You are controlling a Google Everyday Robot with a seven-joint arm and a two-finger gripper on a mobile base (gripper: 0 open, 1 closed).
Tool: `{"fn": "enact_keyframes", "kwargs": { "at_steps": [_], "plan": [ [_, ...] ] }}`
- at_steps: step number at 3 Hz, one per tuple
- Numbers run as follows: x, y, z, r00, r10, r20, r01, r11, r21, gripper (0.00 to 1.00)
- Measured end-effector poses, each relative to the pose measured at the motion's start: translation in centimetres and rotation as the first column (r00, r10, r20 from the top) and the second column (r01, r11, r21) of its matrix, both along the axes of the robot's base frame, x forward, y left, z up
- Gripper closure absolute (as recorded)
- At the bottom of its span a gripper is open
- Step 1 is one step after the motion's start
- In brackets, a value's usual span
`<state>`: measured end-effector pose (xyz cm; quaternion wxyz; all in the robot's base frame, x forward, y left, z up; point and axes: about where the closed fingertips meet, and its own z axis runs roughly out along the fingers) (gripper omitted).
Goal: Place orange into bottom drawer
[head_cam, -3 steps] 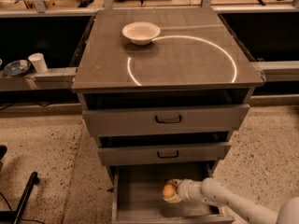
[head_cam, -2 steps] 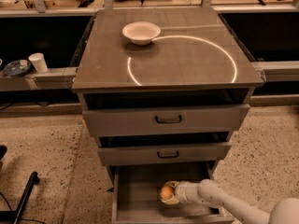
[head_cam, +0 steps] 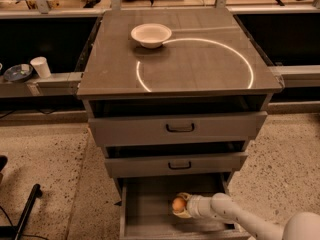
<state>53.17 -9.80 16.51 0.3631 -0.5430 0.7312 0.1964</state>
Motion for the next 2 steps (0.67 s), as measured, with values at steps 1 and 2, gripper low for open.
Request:
{"fn": "enact_keyframes", "kwargs": {
  "at_steps": [1, 2],
  "plan": [
    [0.00, 0.01, 0.00, 1.0000, 0.000, 0.000, 0.000, 1.000, 0.000, 0.00],
    [0.00, 0.01, 0.00, 1.0000, 0.000, 0.000, 0.000, 1.000, 0.000, 0.00]
  ]
}}
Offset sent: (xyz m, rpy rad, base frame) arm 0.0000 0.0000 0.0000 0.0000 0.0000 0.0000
